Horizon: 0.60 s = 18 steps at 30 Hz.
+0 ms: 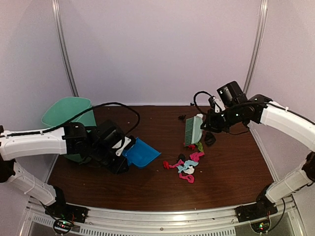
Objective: Sweep away the paper scraps from the table
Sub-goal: Sweep the paper scraps at the center of the board.
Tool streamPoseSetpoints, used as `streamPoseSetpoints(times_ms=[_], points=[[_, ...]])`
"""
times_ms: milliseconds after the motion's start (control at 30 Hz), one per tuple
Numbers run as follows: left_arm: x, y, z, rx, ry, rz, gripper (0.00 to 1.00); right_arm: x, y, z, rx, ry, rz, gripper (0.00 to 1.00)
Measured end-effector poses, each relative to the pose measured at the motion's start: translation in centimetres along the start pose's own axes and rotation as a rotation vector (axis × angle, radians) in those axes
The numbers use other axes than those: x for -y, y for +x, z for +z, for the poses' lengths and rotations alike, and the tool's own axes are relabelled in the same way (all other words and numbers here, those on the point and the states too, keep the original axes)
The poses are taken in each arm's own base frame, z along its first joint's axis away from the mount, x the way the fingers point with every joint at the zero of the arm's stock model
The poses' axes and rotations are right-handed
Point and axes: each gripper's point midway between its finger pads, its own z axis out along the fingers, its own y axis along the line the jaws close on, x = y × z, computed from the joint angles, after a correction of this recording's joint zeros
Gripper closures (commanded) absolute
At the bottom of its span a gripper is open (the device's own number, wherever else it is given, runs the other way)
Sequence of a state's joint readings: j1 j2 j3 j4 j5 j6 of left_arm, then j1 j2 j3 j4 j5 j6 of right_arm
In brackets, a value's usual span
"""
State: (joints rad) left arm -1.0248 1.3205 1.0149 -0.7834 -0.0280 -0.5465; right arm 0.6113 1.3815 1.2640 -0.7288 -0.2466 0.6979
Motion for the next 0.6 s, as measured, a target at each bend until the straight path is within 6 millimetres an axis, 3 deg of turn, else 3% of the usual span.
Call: streamPoseSetpoints(times_ms=[267, 600], points=[[0.5, 1.0, 1.1, -0.048, -0.009, 0.091, 1.00, 0.4, -1.1, -1.4, 0.082, 0.051, -0.222, 1.00], [0.4, 2.7, 3.6, -0.182, -0.042, 0.220, 1.00, -0.3, 0.7, -0.3, 0.056, 0.075, -0.422, 1.00]])
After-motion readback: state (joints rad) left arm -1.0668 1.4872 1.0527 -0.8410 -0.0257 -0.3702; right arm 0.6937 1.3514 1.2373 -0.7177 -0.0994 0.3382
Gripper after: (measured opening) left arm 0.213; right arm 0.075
